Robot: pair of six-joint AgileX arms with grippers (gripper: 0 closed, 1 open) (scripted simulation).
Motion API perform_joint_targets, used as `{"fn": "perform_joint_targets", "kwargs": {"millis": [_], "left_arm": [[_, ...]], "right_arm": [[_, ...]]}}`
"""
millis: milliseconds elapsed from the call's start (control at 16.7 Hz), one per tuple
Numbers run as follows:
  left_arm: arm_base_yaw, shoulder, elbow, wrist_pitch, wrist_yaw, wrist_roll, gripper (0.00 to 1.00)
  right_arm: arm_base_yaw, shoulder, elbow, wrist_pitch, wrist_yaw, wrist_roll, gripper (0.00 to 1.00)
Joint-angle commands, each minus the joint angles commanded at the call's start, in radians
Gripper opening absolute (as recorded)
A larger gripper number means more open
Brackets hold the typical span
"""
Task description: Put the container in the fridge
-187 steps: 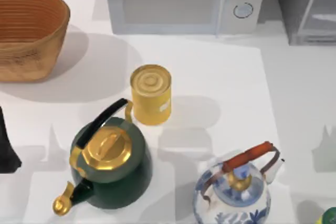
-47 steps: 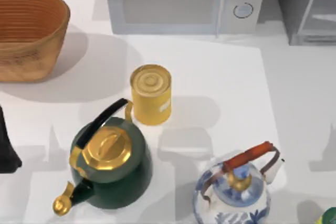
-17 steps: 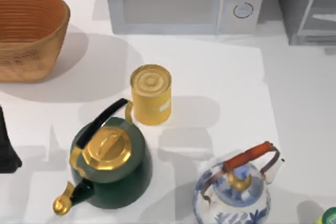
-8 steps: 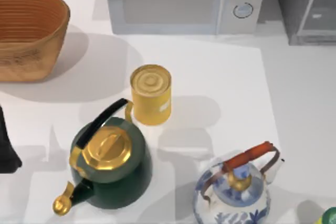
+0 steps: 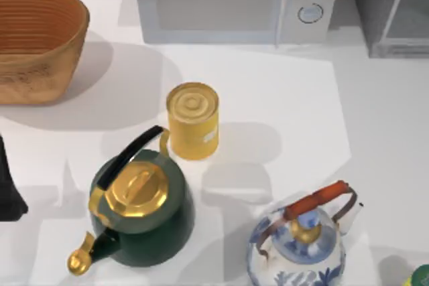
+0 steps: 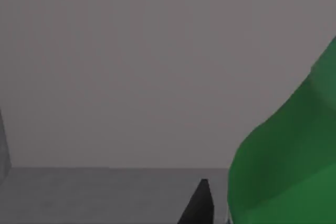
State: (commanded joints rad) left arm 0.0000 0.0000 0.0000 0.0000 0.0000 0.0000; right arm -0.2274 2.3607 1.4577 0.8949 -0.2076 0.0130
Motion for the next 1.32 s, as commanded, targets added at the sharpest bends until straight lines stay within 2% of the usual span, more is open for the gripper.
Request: {"fn": "perform_joint_targets", "kwargs": {"millis": [360, 1140, 1320], "left_arm": [[0.0, 0.0, 0.0, 0.0, 0.0, 0.0, 1.0], [0.0, 0.0, 0.0, 0.0, 0.0, 0.0, 1.0], [0.0, 0.0, 0.0, 0.0, 0.0, 0.0, 1.0]], "right_arm": [[0.002, 0.015, 0.028, -0.015, 0.006, -0.001, 0.01], [0.002, 0.015, 0.028, -0.015, 0.006, -0.001, 0.98], [0.002, 0.015, 0.028, -0.015, 0.006, -0.001, 1.0]]}}
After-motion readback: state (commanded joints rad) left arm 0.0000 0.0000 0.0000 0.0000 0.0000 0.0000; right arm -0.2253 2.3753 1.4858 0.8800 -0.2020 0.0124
